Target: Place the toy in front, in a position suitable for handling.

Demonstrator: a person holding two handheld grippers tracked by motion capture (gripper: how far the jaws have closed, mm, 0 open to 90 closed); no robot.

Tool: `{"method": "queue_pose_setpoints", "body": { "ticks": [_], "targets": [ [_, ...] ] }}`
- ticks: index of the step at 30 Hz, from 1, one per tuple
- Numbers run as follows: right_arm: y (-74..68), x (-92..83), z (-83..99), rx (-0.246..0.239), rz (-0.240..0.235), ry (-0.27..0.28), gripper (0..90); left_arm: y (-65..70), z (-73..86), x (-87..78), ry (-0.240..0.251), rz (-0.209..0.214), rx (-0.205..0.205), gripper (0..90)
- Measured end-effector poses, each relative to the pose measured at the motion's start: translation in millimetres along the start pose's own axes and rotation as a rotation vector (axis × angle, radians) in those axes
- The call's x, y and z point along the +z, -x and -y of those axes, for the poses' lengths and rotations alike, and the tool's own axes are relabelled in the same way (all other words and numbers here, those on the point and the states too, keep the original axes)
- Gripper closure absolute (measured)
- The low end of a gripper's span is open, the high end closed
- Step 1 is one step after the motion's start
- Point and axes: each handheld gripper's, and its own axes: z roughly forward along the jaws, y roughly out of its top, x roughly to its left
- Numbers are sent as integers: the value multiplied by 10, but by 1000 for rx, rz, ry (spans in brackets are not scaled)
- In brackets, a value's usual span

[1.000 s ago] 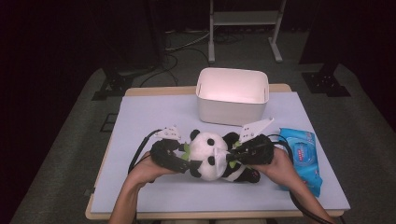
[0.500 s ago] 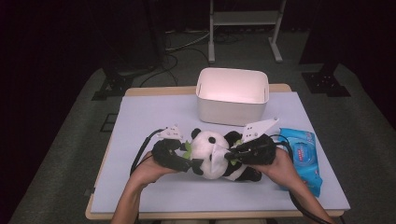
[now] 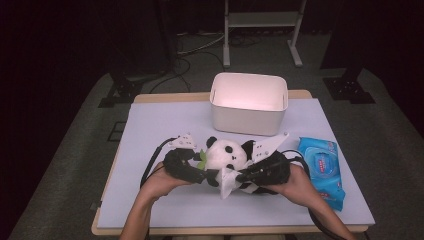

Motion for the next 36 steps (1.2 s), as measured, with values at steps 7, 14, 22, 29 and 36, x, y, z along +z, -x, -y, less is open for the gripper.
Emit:
{"method": "queue_pose_setpoints", "body": {
  "ticks": [7,14,22,29,36],
  "targets": [
    [12,-33,116,31,-9,2,845,28,-24,4,9,0,1,293],
    [-49,52,-54,-9,-28,11,844,62,-39,7,5,-6,12,294],
    [-18,-32,-21,-1,-4,13,843,20,-2,-9,-2,8,16,293],
    [181,-249,60,62,61,64,841,29,1,-9,-1,18,46,293],
    [382,-290,146,128,106,66,839,31,24,-16,-12,29,76,293]
  ]
}}
